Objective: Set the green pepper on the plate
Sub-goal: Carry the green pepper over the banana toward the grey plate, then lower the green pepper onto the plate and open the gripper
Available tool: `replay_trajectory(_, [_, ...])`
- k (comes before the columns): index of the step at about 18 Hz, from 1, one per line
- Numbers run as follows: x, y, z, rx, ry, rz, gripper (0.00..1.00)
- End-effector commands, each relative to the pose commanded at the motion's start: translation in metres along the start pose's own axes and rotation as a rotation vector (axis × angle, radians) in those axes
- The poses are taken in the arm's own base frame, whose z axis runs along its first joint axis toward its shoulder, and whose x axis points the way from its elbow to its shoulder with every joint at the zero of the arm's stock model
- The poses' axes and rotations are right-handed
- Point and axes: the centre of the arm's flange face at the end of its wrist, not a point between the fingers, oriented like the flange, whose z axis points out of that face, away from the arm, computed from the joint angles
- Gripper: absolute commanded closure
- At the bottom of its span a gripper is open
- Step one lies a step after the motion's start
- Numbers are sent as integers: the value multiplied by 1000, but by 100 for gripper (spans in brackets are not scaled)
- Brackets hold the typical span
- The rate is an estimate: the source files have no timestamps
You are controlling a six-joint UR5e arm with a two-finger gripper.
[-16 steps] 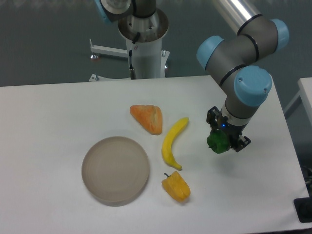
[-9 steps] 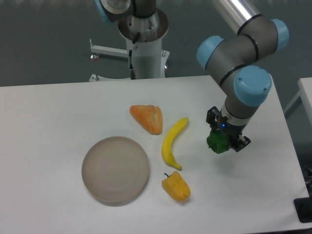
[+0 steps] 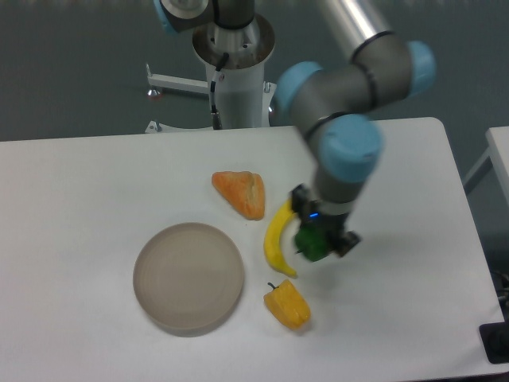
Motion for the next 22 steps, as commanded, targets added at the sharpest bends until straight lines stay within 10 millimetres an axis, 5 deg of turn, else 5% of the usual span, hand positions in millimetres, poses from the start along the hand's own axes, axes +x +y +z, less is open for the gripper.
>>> replay_trajectory(4, [47,-43,10,26,43,20,89])
replay_trajectory(9, [86,-63,36,4,95,50,89])
replay_trajectory(12, [97,-66,58,-20,122,57,87])
replay_trajectory(18, [105,-79,80,-3,114,49,69])
replay_trajectory(20, [109,-81,82,-5,115,55,52])
replay_trajectory(22, [109,-81,82,-4,111,54,0])
